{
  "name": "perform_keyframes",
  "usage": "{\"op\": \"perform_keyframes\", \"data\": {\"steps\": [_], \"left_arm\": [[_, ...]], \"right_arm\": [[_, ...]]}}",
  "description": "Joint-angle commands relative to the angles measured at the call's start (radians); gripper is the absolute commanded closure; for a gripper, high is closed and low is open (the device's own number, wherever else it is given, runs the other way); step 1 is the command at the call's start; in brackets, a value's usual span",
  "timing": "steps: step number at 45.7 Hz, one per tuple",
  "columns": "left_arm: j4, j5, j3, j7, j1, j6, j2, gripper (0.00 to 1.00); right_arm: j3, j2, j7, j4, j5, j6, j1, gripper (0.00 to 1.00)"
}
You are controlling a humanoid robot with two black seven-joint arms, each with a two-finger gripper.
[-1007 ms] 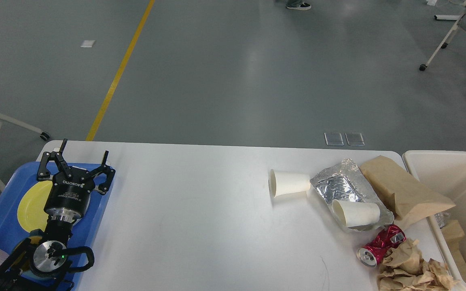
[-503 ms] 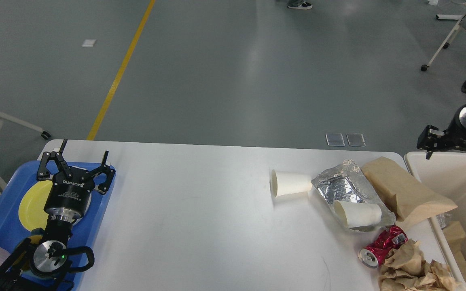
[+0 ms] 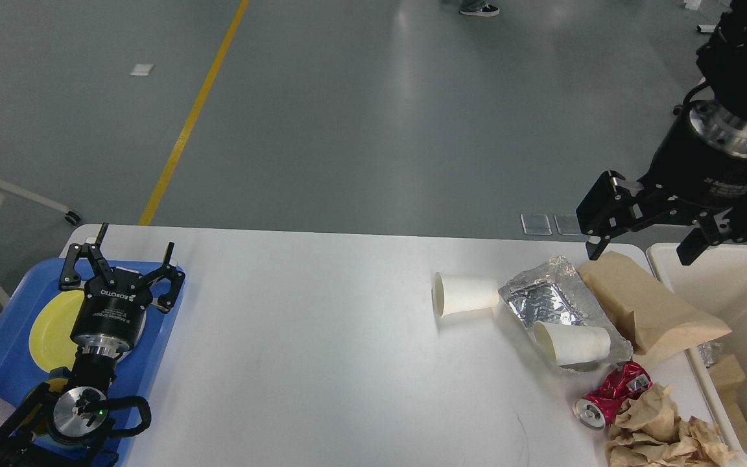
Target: Tidy desktop
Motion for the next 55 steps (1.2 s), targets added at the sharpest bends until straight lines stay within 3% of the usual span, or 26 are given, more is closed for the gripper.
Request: {"op": "perform_keyframes", "data": {"steps": [1,6,14,33,40,55], "left_arm": [[0.0,0.001,0.0,0.0,0.0,0.0,0.0,0.04],[0.0,0.001,0.0,0.0,0.0,0.0,0.0,0.04],[0.0,0.001,0.0,0.0,0.0,0.0,0.0,0.04],[0.0,0.001,0.0,0.0,-0.001,0.0,0.0,0.04],[0.0,0.001,0.0,0.0,0.0,0.0,0.0,0.04],[0.0,0.001,0.0,0.0,0.0,0.0,0.0,0.04]], "right_arm": [[-0.015,-0.011,0.004,0.023,0.001,-0.024,0.01,0.0],[-0.026,-0.013,0.004,0.02,-0.002,-0.056,0.005,0.0],[-0.084,-0.016,0.002,-0.014,0.011,-0.222,-0.114,0.03],[-0.054,-0.09,0.004,-0.331,0.273,-0.604,-0.697,0.04],[0.076,-0.088,0.005,-0.483,0.313,-0.768,-0.939,0.02],[0.253,0.064,0.005,-0.98,0.299,-0.796,-1.338,0.01]]}}
